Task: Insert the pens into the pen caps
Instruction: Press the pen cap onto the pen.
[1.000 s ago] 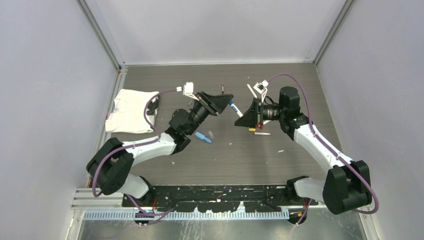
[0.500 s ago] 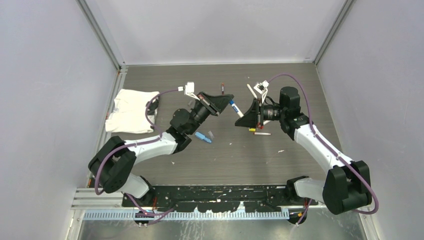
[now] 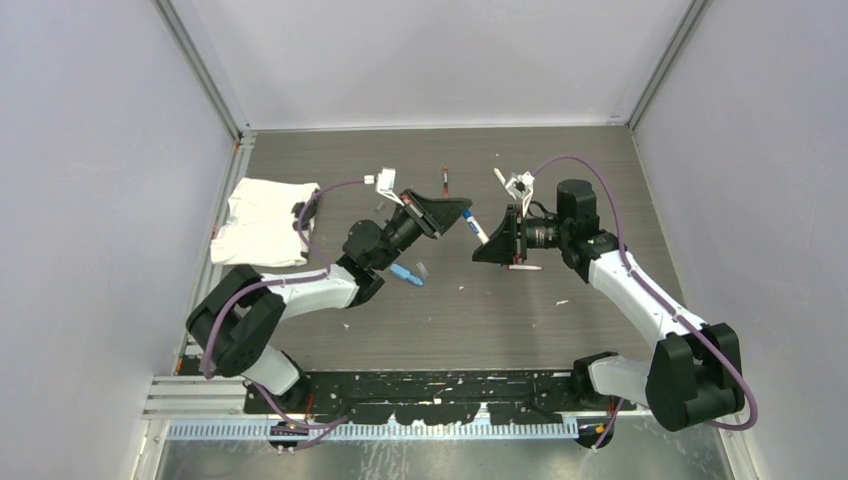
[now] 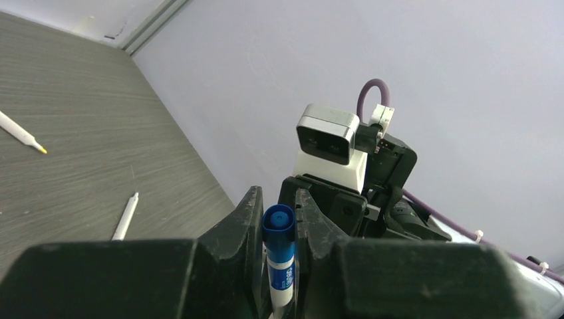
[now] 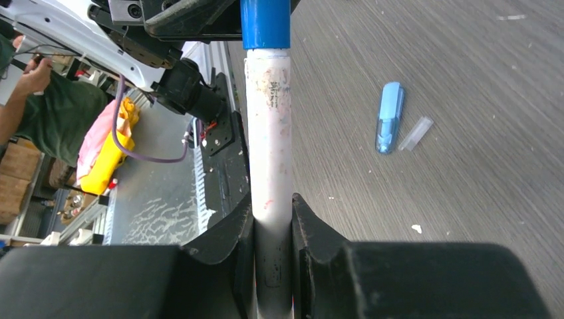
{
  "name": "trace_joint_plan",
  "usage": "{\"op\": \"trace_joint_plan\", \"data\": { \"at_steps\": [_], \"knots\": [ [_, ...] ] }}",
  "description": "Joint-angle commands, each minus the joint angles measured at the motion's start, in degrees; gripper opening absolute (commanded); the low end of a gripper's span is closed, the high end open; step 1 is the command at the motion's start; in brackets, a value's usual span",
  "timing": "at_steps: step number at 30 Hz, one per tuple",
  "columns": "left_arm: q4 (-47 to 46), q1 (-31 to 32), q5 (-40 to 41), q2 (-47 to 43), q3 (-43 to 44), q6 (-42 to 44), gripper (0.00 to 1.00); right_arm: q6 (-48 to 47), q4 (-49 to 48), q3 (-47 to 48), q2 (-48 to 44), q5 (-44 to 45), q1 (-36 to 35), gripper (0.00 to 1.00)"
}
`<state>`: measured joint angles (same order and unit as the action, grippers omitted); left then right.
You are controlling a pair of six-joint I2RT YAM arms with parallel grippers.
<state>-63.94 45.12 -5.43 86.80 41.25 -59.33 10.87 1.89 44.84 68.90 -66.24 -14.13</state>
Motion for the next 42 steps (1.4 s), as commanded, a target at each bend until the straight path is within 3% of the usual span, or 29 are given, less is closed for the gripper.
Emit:
{"op": "trace_joint_plan", "data": {
  "at_steps": [1, 7, 13, 18, 20, 23, 25, 29, 35, 38, 42],
  "knots": [
    [-3.5, 6.2, -12.1, 3.1, -2.9, 0.1, 0.01, -0.3, -6.1, 0.2, -0.6, 7.6, 0.2, 0.01],
    [3.9, 10.6, -7.9, 2.5, -5.2, 4.0, 0.0, -2.0, -5.8, -0.1, -0.8, 12.6, 0.5, 0.01],
    [-6.0, 11.5, -18.6, 6.7, -5.1, 0.5, 0.01, -3.5, -5.8, -0.3, -0.1, 11.4, 0.7, 0.01],
    [-8.2, 12.0, -23.6, 8.7, -5.8, -3.6, 0.0, -6.6, -3.3, 0.0, -0.4, 14.7, 0.8, 0.01],
    [-5.5, 12.5, -23.6, 7.8, -6.1, -2.9, 0.0, -7.2, -2.6, 0.2, -0.5, 16.2, 1.0, 0.01],
    [6.4, 14.8, -21.9, 4.6, -5.1, 3.1, 0.01, -6.9, -3.3, 0.0, -0.9, 16.7, 1.3, 0.01],
    [11.9, 16.6, -22.1, 3.1, -4.4, 6.9, 0.0, -5.7, -4.7, -0.5, -0.9, 15.5, 1.4, 0.01],
    [7.6, 17.4, -23.6, 3.0, -5.9, 5.4, 0.01, -4.9, -6.7, -1.2, -1.0, 12.8, 1.7, 0.01],
    [4.2, 15.9, -13.5, -0.2, -8.7, 4.2, 0.01, -9.0, -4.4, -1.2, 0.2, 2.7, 1.8, 0.01],
    [5.3, 13.4, -7.7, -4.3, -9.0, 4.1, 0.16, -14.8, 2.6, 0.0, 0.5, 2.9, 1.8, 0.01],
    [11.3, 11.0, -0.3, -12.7, -8.9, 6.5, 0.58, -18.2, 7.0, 1.2, 0.8, 3.2, 1.8, 0.01]
  ]
}}
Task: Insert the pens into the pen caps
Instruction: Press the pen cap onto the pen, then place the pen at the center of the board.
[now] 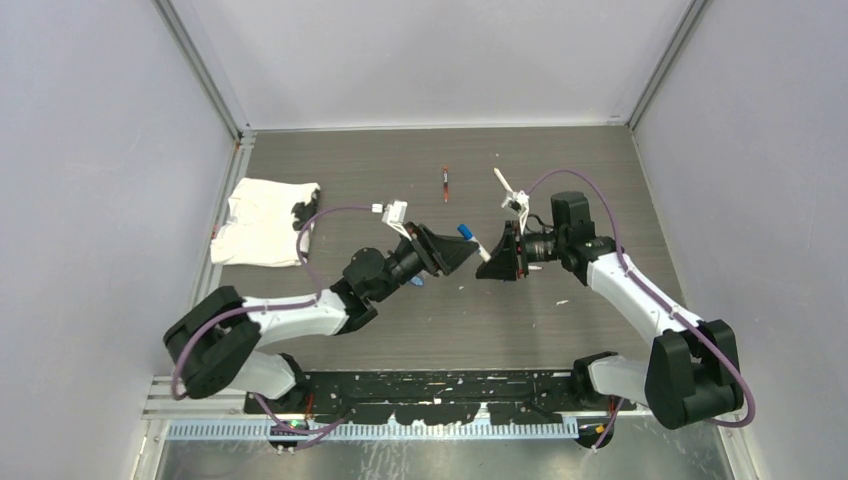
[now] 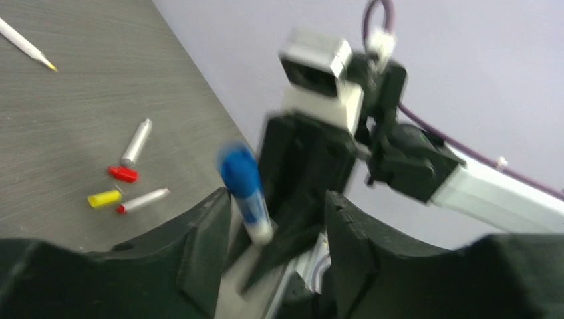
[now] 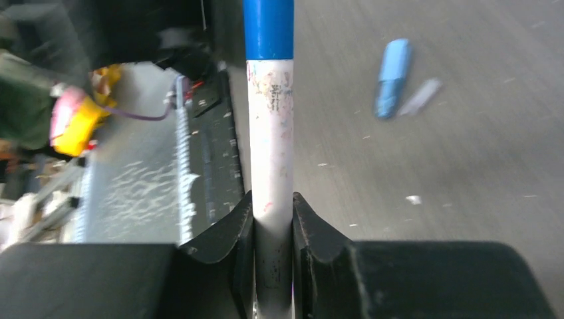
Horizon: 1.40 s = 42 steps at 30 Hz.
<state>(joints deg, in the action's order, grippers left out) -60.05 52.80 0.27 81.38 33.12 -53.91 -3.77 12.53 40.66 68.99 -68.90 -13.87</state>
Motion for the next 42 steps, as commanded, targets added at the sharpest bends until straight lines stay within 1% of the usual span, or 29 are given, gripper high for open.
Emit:
{"op": "trace_joint_plan", "data": {
  "at_steps": [1, 3, 5, 9, 11, 16, 17, 18, 19, 23, 28, 32, 35, 38, 42],
  "knots": [
    [9.8, 3.2, -4.6, -9.3, -0.5, 2.6, 0.68, -4.6, -2.7, 5.4, 0.7, 6.2, 1.6, 0.01],
    [15.8, 2.9, -2.9, -13.4, 0.4, 6.0, 0.76, -5.8, -1.3, 5.8, 0.7, 6.7, 1.6, 0.01],
    [20.9, 2.5, -2.4, -17.2, 0.4, 9.7, 0.77, -7.8, 0.7, 6.3, 0.6, 7.4, 1.6, 0.01],
    [27.3, 2.1, -2.4, -24.5, -2.6, 15.9, 0.79, -12.0, 6.1, 8.6, -0.2, 9.9, 2.2, 0.01],
    [29.7, 2.0, -2.6, -27.6, -4.6, 17.8, 0.81, -13.3, 8.0, 9.2, -1.2, 11.7, 2.6, 0.04],
    [31.1, 1.9, -0.8, -33.0, -10.0, 18.8, 0.86, -13.8, 8.8, 9.2, -2.6, 17.3, 4.7, 0.12],
    [31.2, 1.8, -0.7, -33.4, -10.7, 18.8, 0.87, -13.4, 8.6, 9.2, -2.3, 18.7, 5.1, 0.13],
    [31.3, 1.7, 1.0, -33.8, -11.4, 18.8, 0.88, -12.5, 8.1, 9.1, -1.9, 20.5, 5.4, 0.14],
    [31.3, 1.7, 1.7, -34.1, -12.1, 18.8, 0.89, -10.7, 6.9, 9.0, -1.3, 22.4, 5.7, 0.16],
    [31.3, 1.6, 3.6, -34.7, -14.4, 18.4, 0.9, -5.0, 2.7, 8.3, 1.3, 31.0, 6.4, 0.18],
    [31.3, 1.6, 5.2, -34.9, -16.3, 18.3, 0.91, 3.2, -3.7, 7.0, 4.6, 41.2, 6.6, 0.24],
    [31.1, 1.5, 6.7, -34.0, -17.4, 18.3, 0.91, 6.9, -5.1, 8.4, 9.9, 44.5, 6.6, 0.28],
    [31.0, 1.4, 7.0, -32.9, -17.5, 18.2, 0.91, 7.8, -3.4, 11.7, 15.6, 47.0, 6.6, 0.28],
    [30.8, 1.3, 7.0, -32.1, -17.6, 18.3, 0.91, 7.9, 0.8, 17.0, 21.5, 51.1, 6.6, 0.28],
    [30.7, 1.1, 7.4, -32.1, -18.2, 18.4, 0.92, 7.4, 4.3, 21.2, 26.7, 52.8, 6.5, 0.28]
  ]
}}
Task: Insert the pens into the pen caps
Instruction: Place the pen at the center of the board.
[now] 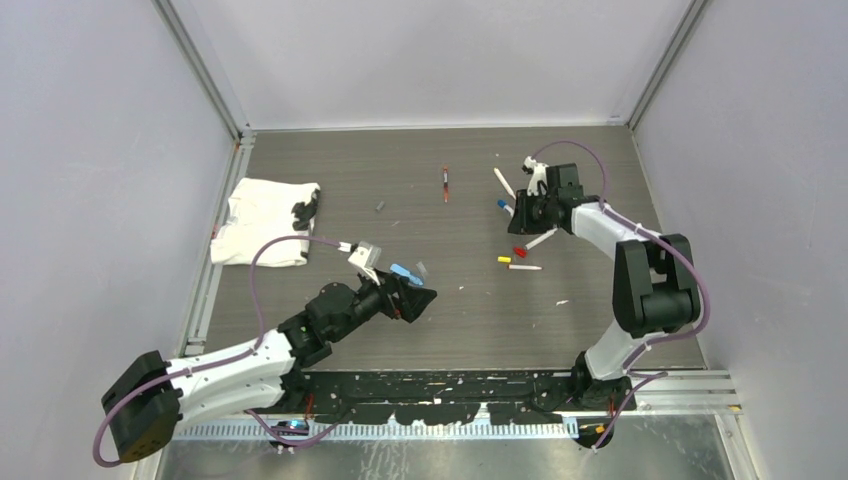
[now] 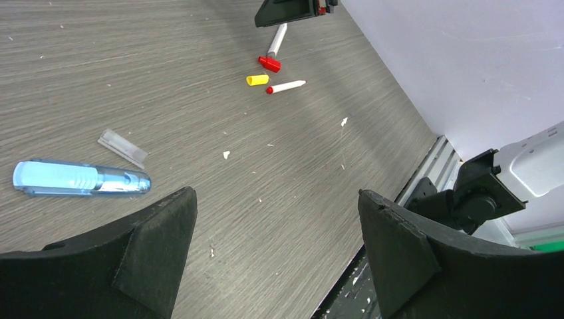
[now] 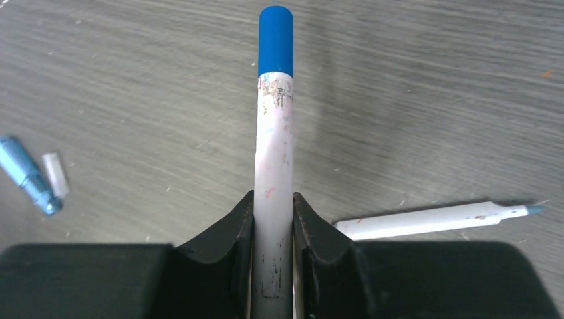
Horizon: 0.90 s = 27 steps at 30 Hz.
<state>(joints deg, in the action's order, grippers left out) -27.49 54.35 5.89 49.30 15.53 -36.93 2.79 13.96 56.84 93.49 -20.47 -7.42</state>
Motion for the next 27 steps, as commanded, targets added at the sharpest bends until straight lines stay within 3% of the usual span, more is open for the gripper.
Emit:
{"op": "trace_joint_plan", "data": {
  "at_steps": [1, 8, 14, 27],
  "knots": [
    [-1.9, -0.5, 1.8, -0.1, -0.7, 1.5, 0.91, 0.8, 3.0, 5.4, 3.1, 4.6, 0.1, 0.28],
    [-1.6, -1.0, 1.7, -0.2, -0.9, 1.6, 0.91, -0.5, 5.6, 10.7, 10.8, 6.9, 0.1, 0.29],
    [-1.3, -1.0, 1.6, -0.7, -1.2, 1.3, 0.92, -2.5, 8.5, 14.7, 14.7, 7.7, -0.4, 0.41],
    [0.2, -1.1, 1.9, -3.4, -1.8, 0.8, 0.91, -5.7, 8.7, 14.1, 9.0, 6.1, -0.4, 0.44]
  ]
}}
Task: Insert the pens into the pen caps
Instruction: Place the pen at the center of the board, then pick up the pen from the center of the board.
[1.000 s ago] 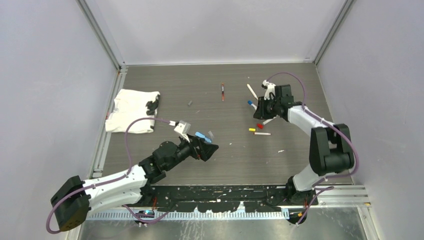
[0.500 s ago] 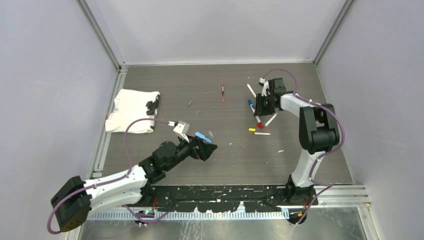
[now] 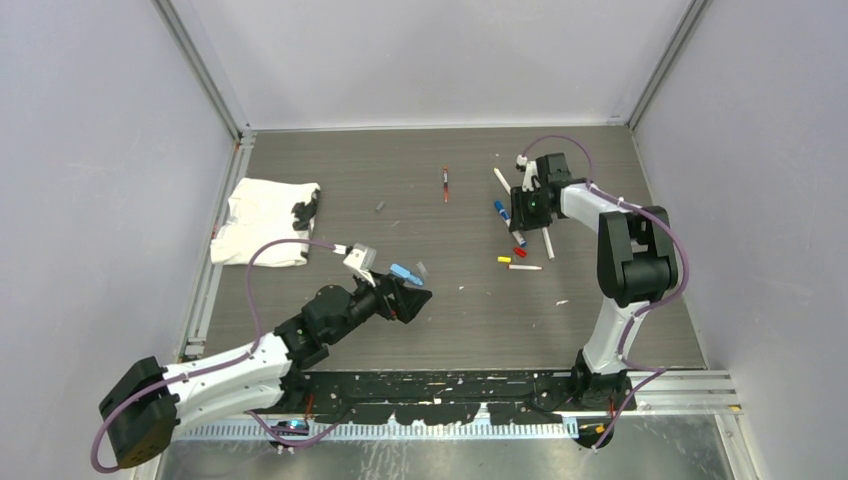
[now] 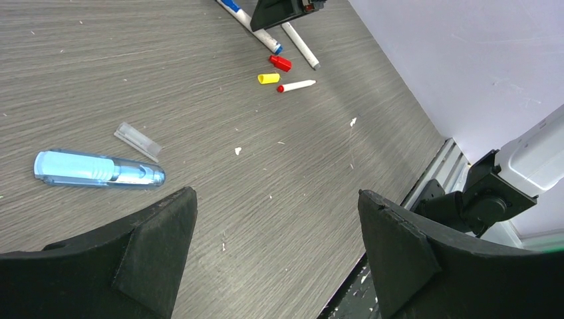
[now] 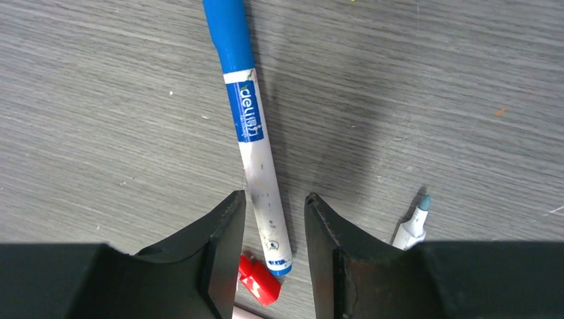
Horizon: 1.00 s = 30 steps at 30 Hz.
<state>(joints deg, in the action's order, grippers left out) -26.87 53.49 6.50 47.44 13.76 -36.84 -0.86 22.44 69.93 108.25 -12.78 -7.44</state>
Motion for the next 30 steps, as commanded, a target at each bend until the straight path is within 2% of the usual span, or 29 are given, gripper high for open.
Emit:
{"op": "trace_joint_plan", "data": {
  "at_steps": [1, 12, 18, 25, 28, 30],
  "knots": [
    [-0.2, -0.2, 1.4, -1.8, -0.1, 0.7, 0.91, -2.6, 0.3, 0.8, -6.7, -2.3, -0.3, 0.44],
    [1.4, -0.2, 2.2, -3.7, -0.1, 0.7, 0.91, -8.3, 4.7, -1.0, -20.2, -10.8, 1.8, 0.46],
    [5.2, -0.3, 2.5, -5.0, 2.3, 3.0, 0.92, -9.7, 6.6, -2.3, -29.1, -21.5, 6.6, 0.47],
    [11.9, -1.4, 2.3, -5.5, 7.5, 6.9, 0.94, -10.5, 4.9, -6.7, -40.2, -28.7, 13.2, 0.48],
    [14.6, -2.3, 1.1, -4.8, 10.2, 8.1, 0.94, -11.4, 4.8, -8.4, -44.2, -31.2, 14.5, 0.52],
    [16.5, -3.1, -0.3, -4.2, 12.4, 9.2, 0.94, -12.7, 6.2, -8.7, -44.4, -33.8, 15.1, 0.61]
  ]
}}
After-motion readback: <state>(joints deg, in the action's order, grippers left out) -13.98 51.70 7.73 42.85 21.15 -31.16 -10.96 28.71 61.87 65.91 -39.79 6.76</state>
